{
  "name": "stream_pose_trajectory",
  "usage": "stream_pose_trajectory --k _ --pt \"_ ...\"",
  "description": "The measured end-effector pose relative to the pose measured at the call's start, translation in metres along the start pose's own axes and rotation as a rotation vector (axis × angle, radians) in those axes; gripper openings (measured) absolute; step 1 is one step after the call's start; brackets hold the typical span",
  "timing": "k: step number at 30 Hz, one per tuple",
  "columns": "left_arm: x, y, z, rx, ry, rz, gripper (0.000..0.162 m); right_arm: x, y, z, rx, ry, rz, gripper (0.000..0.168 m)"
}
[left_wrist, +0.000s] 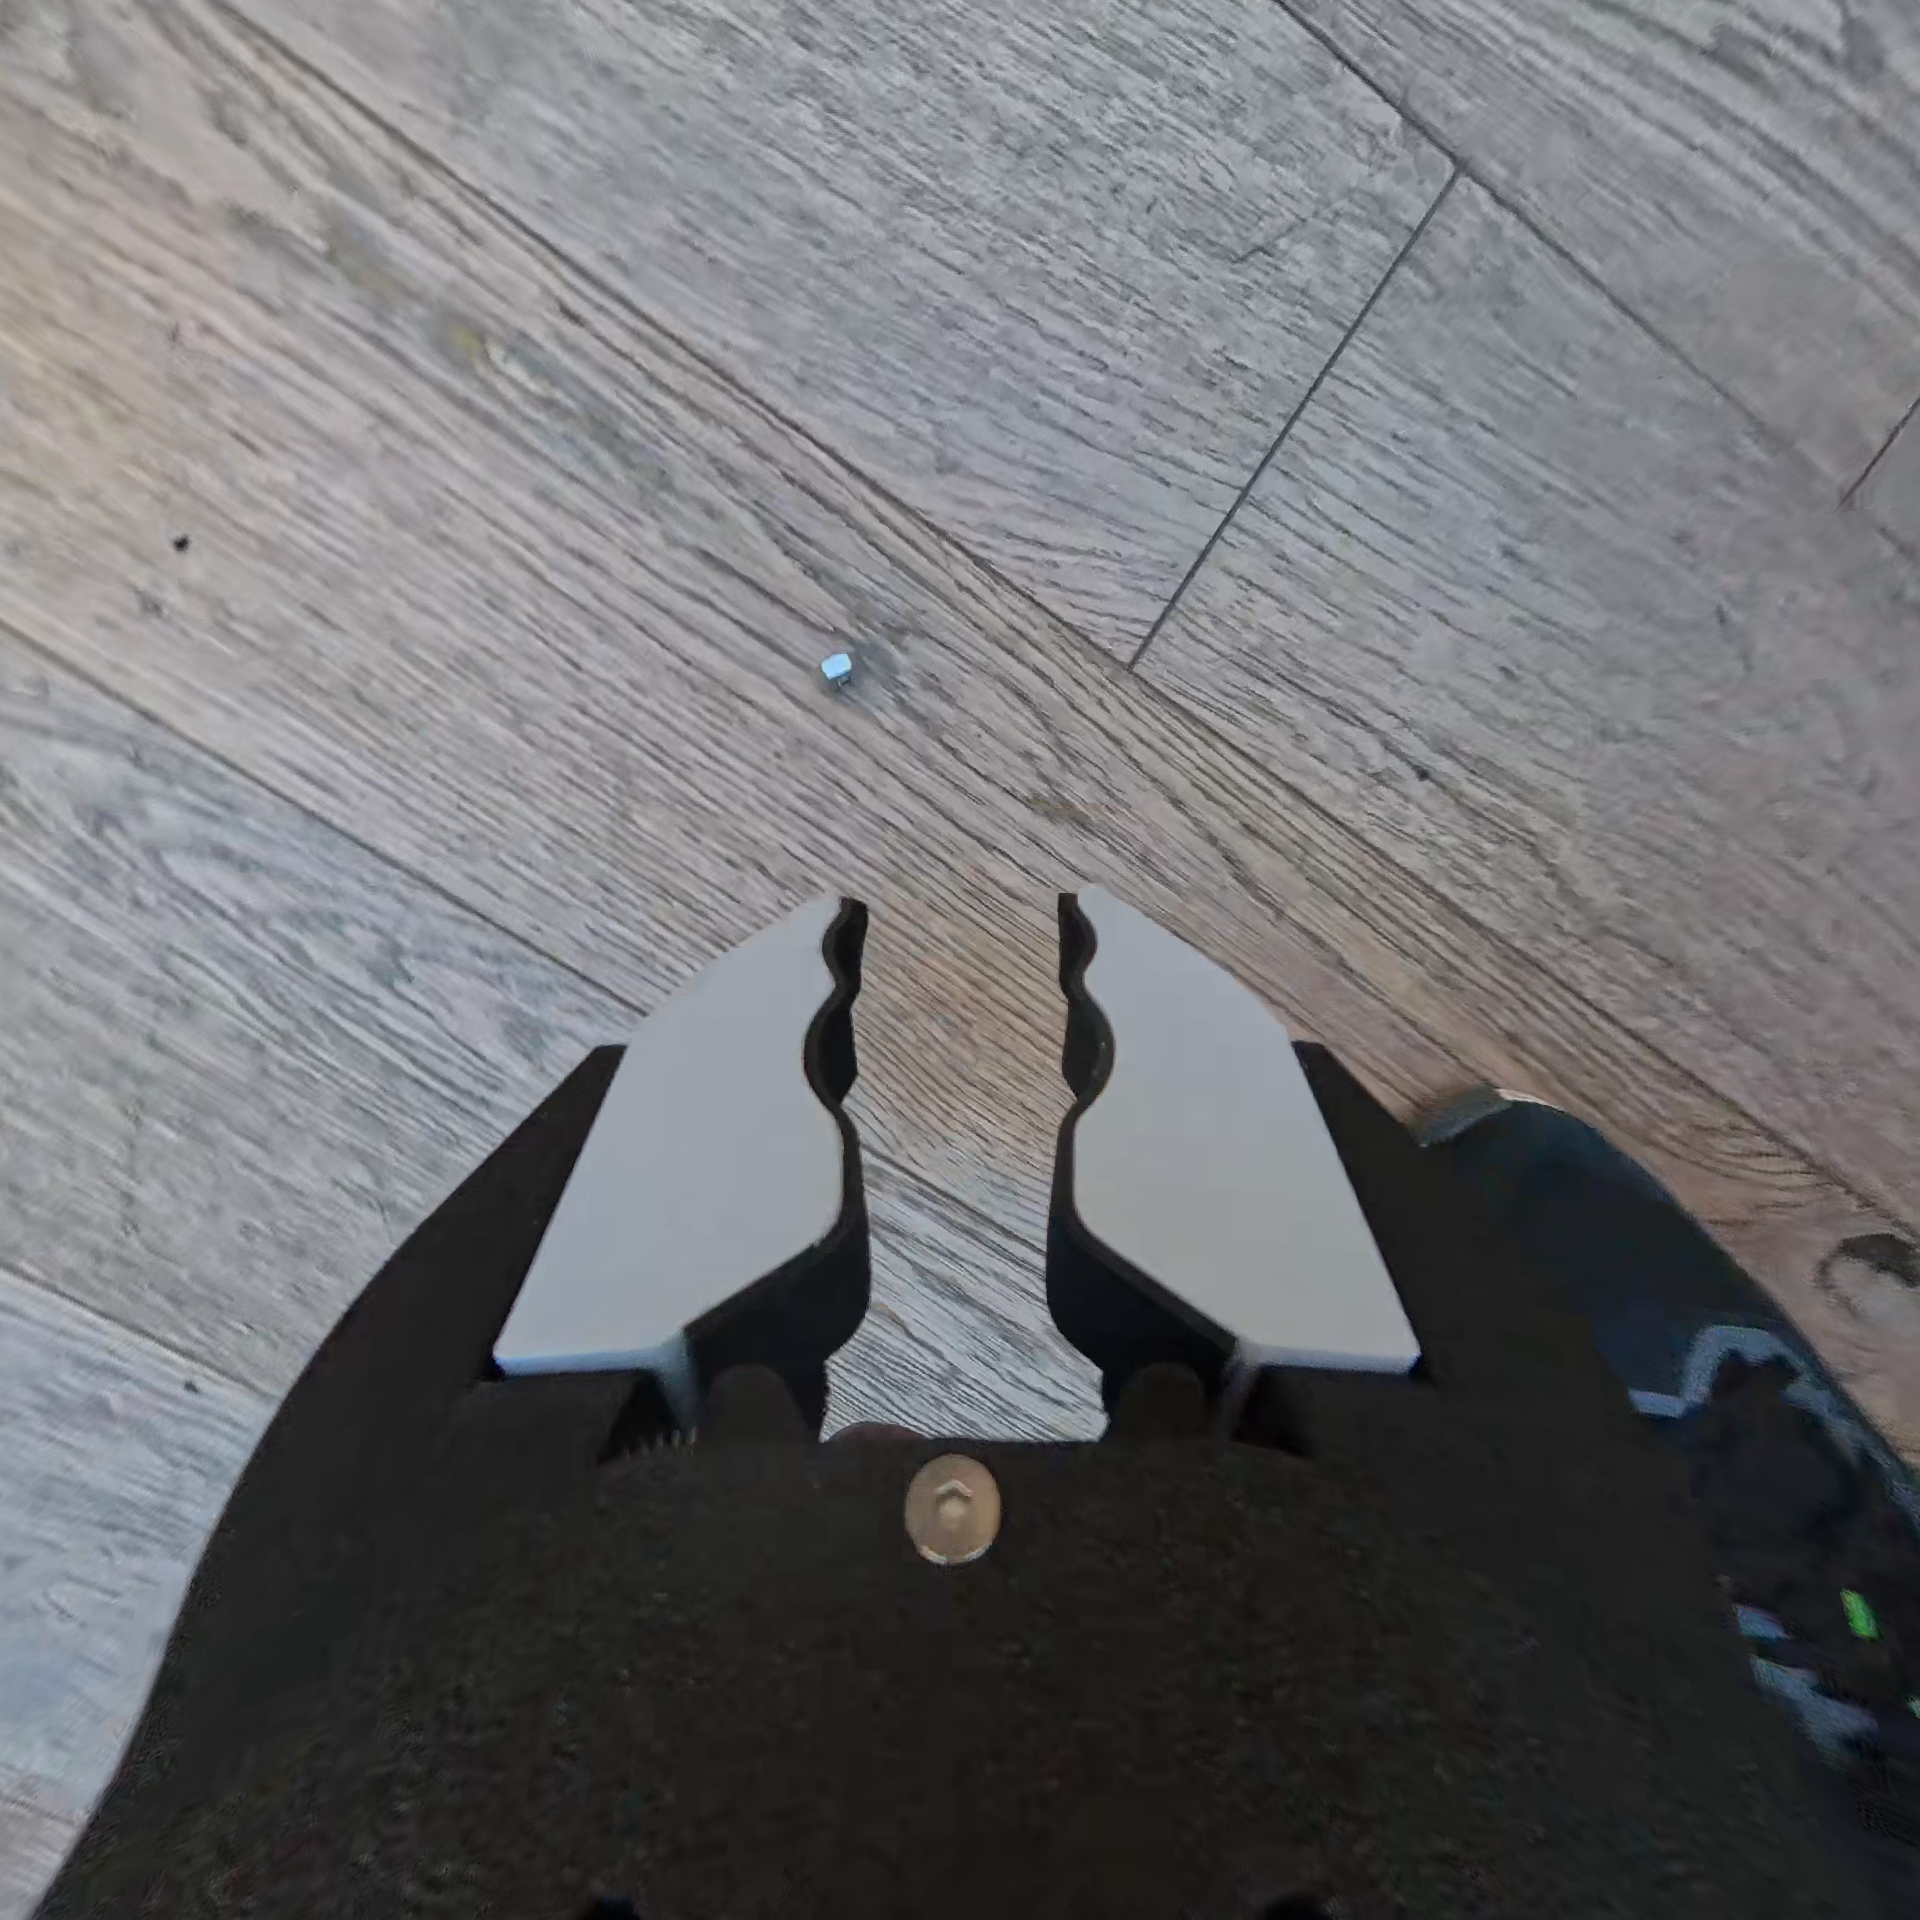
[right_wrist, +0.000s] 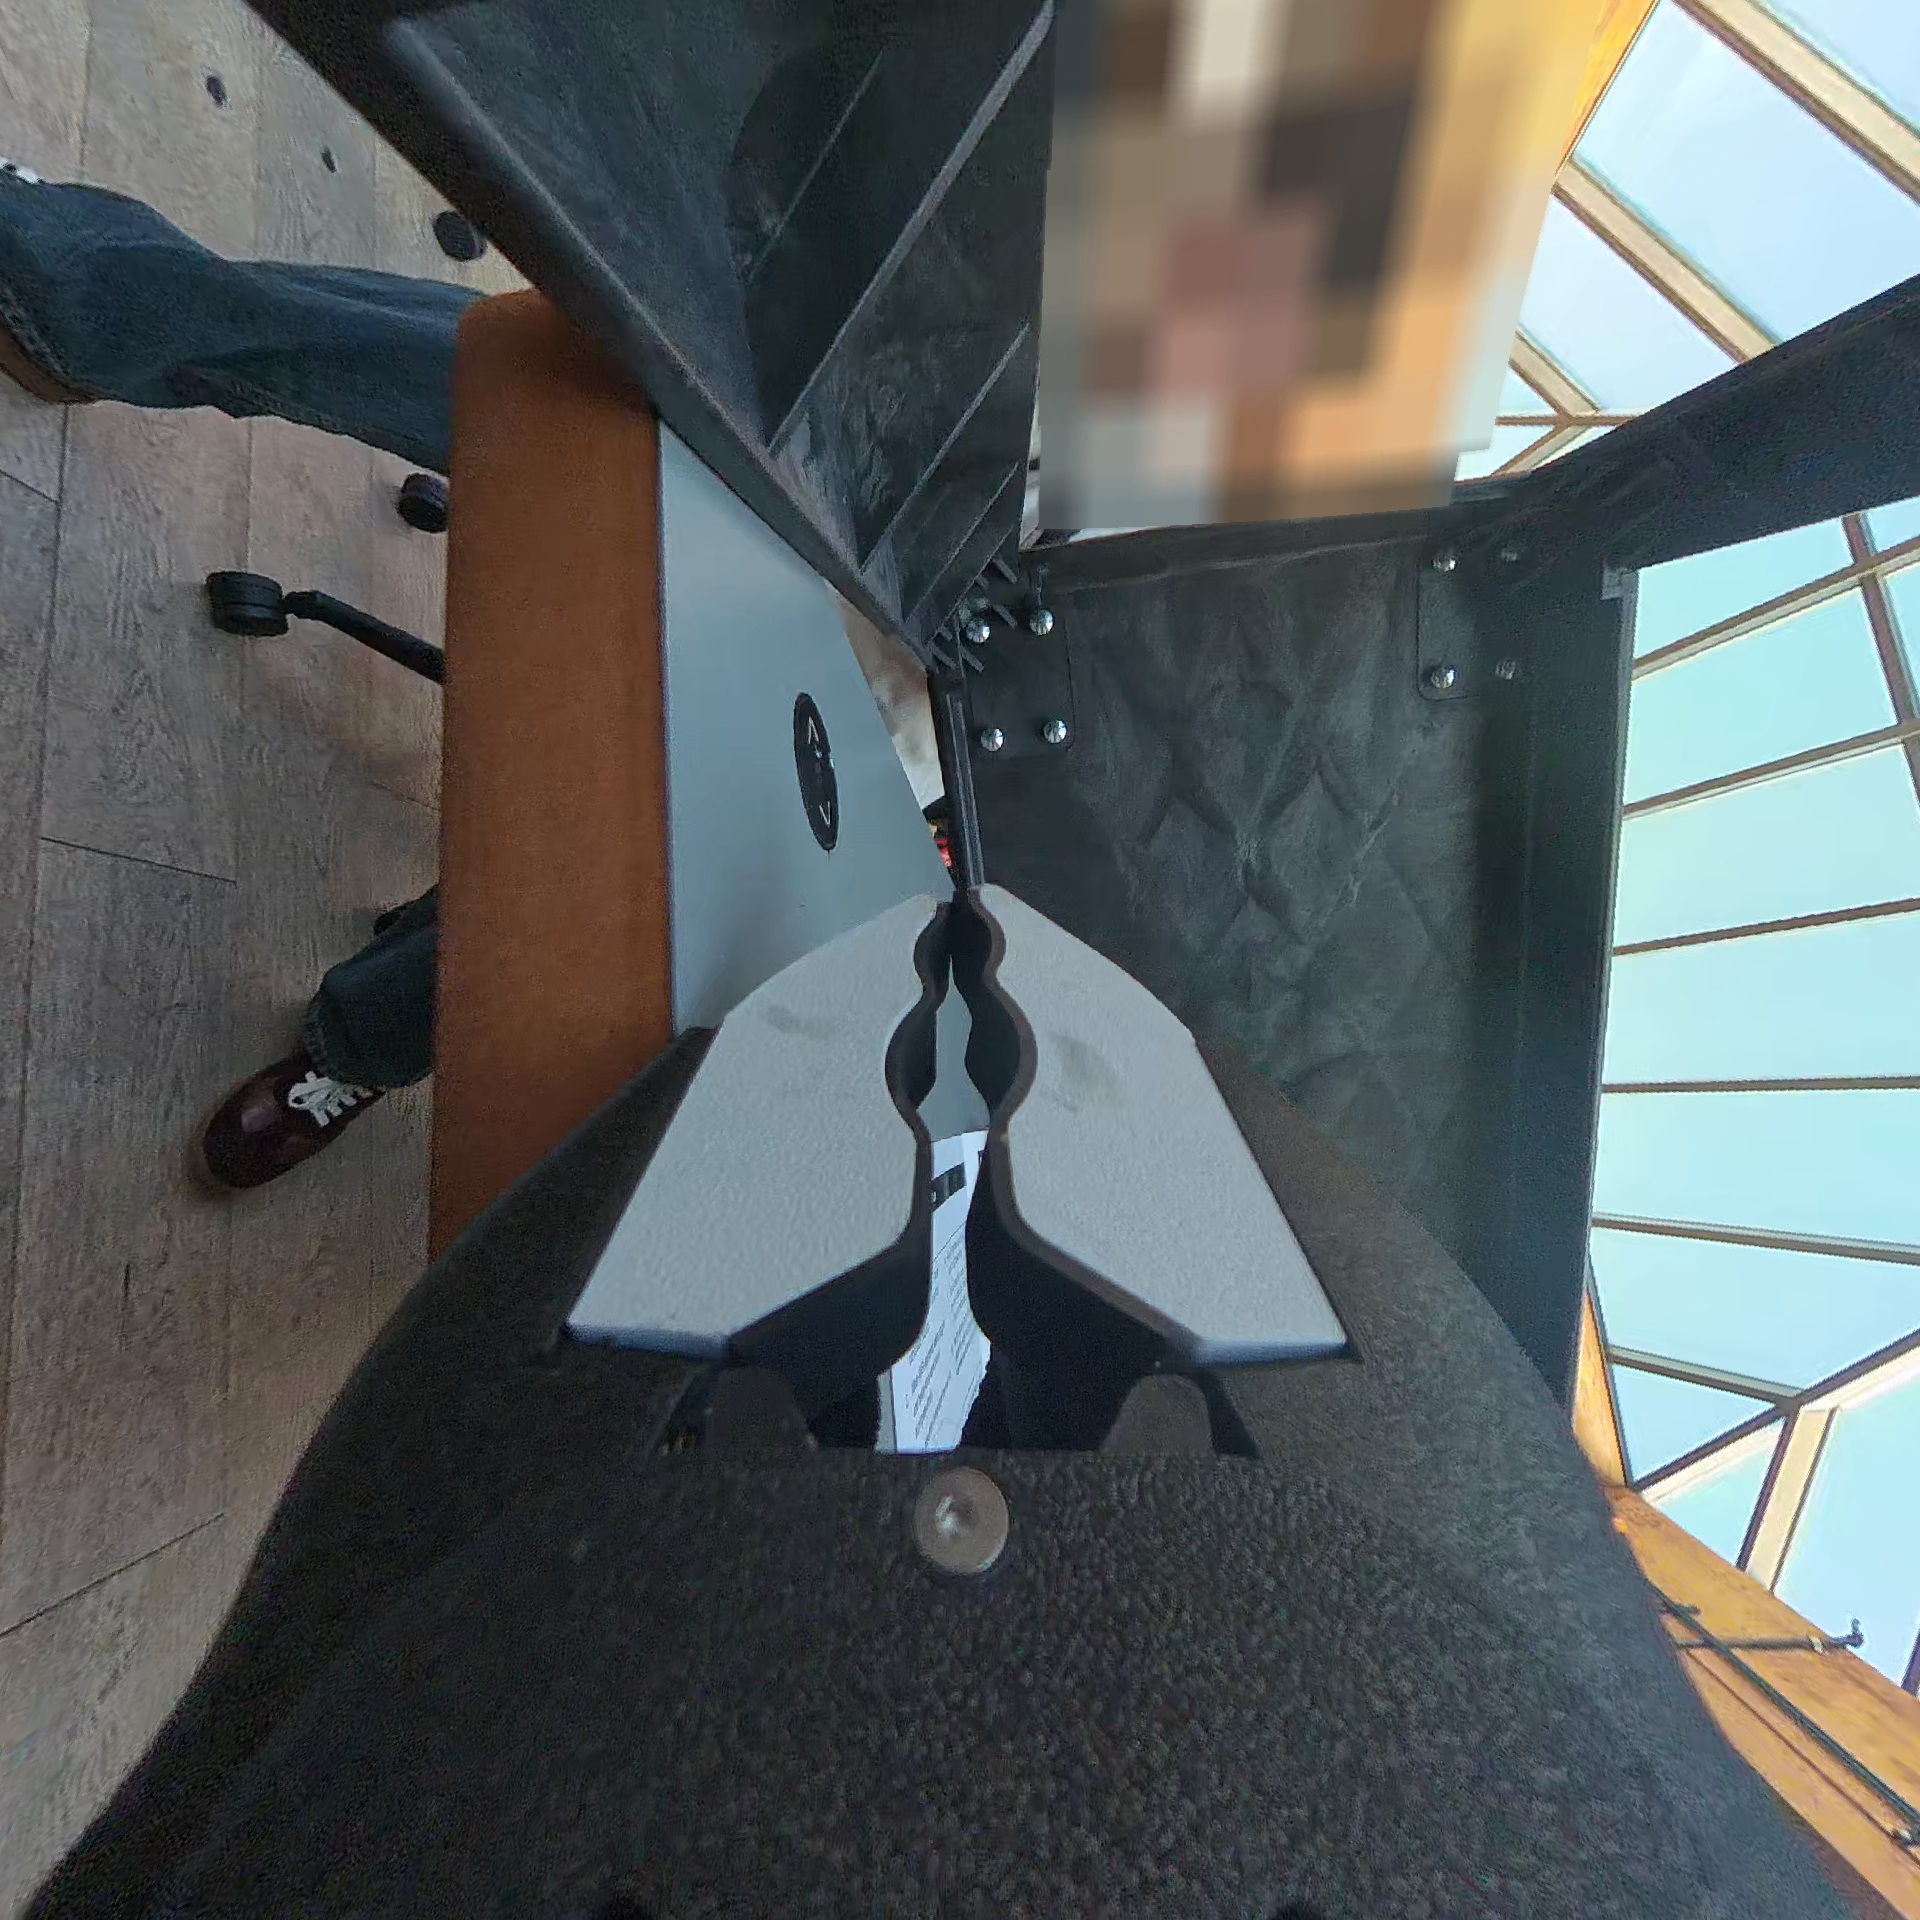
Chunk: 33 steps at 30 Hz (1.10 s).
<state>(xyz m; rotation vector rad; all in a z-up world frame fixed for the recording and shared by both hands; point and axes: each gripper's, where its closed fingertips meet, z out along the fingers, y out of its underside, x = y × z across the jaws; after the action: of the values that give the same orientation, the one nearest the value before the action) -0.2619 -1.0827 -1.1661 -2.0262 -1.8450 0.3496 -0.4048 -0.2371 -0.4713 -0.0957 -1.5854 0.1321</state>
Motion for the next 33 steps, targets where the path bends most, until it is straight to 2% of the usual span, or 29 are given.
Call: stream_pose_trajectory --k 5,10,16,25,33 --pt "-0.03 -0.023 0.049 -0.055 0.01 0.239 0.028 -0.001 0.007 0.004 -0.102 -0.019 0.027 0.0" --pt "-0.043 -0.017 0.083 -0.163 0.072 0.475 0.027 -0.003 0.011 0.008 -0.176 -0.054 0.064 0.0" --pt "-0.041 -0.008 0.095 -0.173 0.156 0.543 0.027 -0.006 0.013 0.008 -0.193 -0.087 0.089 0.0" --pt "-0.041 -0.011 0.102 -0.166 0.133 0.576 0.027 -0.006 0.013 0.009 -0.18 -0.098 0.095 0.0" --pt "-0.041 -0.011 0.113 -0.191 0.131 0.607 0.012 -0.006 0.013 0.009 -0.184 -0.105 0.099 0.0"
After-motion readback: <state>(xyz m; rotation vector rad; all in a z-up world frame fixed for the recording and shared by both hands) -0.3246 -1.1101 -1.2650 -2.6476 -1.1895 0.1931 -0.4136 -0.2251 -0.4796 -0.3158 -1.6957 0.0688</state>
